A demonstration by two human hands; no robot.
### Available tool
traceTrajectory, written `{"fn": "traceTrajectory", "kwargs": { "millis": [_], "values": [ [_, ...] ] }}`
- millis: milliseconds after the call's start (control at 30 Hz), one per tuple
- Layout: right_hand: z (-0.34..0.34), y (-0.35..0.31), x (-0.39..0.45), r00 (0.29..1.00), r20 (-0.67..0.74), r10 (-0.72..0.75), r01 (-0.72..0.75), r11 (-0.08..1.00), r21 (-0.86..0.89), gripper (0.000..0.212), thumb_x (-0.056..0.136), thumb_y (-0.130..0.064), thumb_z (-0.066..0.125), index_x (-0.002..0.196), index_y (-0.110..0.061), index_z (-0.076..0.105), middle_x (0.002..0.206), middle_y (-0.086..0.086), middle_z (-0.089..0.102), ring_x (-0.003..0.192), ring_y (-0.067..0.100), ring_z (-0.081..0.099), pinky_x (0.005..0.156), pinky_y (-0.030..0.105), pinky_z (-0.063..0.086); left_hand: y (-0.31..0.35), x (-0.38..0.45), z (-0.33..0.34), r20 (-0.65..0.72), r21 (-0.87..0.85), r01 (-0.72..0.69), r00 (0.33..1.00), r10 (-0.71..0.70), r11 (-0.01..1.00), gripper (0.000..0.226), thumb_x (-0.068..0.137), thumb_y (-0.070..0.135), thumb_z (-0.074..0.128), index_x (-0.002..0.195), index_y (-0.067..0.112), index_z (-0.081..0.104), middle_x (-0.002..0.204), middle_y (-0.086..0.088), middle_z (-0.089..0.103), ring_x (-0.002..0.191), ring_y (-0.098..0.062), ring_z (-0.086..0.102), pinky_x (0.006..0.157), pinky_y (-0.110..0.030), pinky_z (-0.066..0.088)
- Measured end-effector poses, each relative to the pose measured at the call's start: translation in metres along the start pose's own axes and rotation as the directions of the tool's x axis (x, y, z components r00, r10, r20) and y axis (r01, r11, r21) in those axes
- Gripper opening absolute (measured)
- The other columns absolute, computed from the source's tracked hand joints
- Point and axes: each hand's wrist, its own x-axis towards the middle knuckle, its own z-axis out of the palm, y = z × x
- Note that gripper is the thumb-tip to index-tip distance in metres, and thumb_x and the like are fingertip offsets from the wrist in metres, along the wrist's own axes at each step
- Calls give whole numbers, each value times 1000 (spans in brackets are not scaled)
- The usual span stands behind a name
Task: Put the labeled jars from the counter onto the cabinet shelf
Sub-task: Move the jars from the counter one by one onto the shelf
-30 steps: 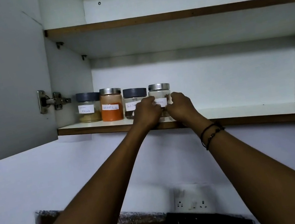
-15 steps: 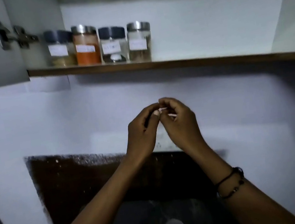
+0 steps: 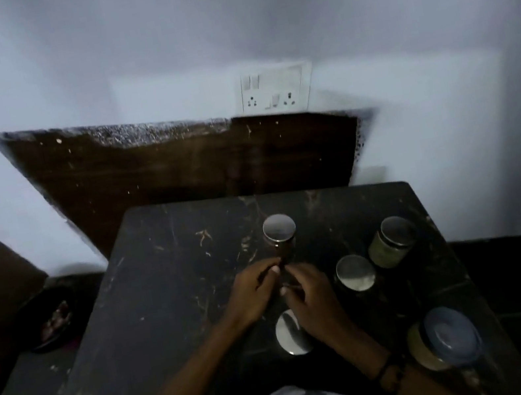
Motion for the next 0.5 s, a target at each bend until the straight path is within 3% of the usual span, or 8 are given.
{"fn": "traceTrajectory", "kwargs": {
  "millis": [67,133,200,267,367,433,500],
  "values": [
    [12,13,-20,998,41,44,-41,996,-73,46,88,-34,58,128,-12,58,134,8,55,122,24,51,106,35,39,-14,-14,13,89,-37,109,991,-105,993,28,101,30,46,118,31,68,113,14,71,104,3,65,92,-23,52],
    [21,23,-36,995,67,73,-66,992,-104,58,86,-50,48,133,-17,54,138,5,51,126,22,48,108,33,36,-21,-26,26,120,-60,169,980,-161,984,28,102,28,46,114,29,72,108,14,73,100,4,66,89,-20,51],
    [30,33,-51,985,130,111,-97,989,-112,68,84,-61,42,142,-25,42,145,1,42,131,19,41,107,29,31,-28,-37,39,128,-90,231,967,-218,969,27,104,24,48,105,25,75,100,13,74,92,5,66,85,-23,50],
    [37,40,-63,966,210,148,-128,986,-106,79,81,-67,45,149,-32,26,151,-1,30,135,16,34,107,30,31,-33,-47,48,172,-180,336,936,-307,924,31,105,27,45,98,17,74,97,4,73,89,-5,66,85,-32,50],
    [40,47,-69,963,237,125,-105,990,-95,100,73,-67,61,154,-32,13,151,0,25,135,15,30,106,28,32,-32,-50,53,236,-272,437,894,-381,857,31,107,31,38,113,13,63,114,-10,62,107,-22,55,103,-47,45],
    [39,48,-68,957,256,139,-125,990,-71,108,69,-61,70,154,-33,9,151,1,23,136,15,27,104,26,28,-30,-50,56,259,-324,473,877,-404,820,31,108,31,36,118,13,59,119,-11,58,110,-23,53,102,-43,44],
    [41,46,-69,959,243,148,-132,988,-82,110,68,-56,74,152,-37,7,149,-1,23,133,13,26,101,24,27,-30,-52,58,290,-370,516,854,-431,773,35,109,34,33,119,12,57,116,-8,60,103,-18,58,90,-28,49]
  ]
}}
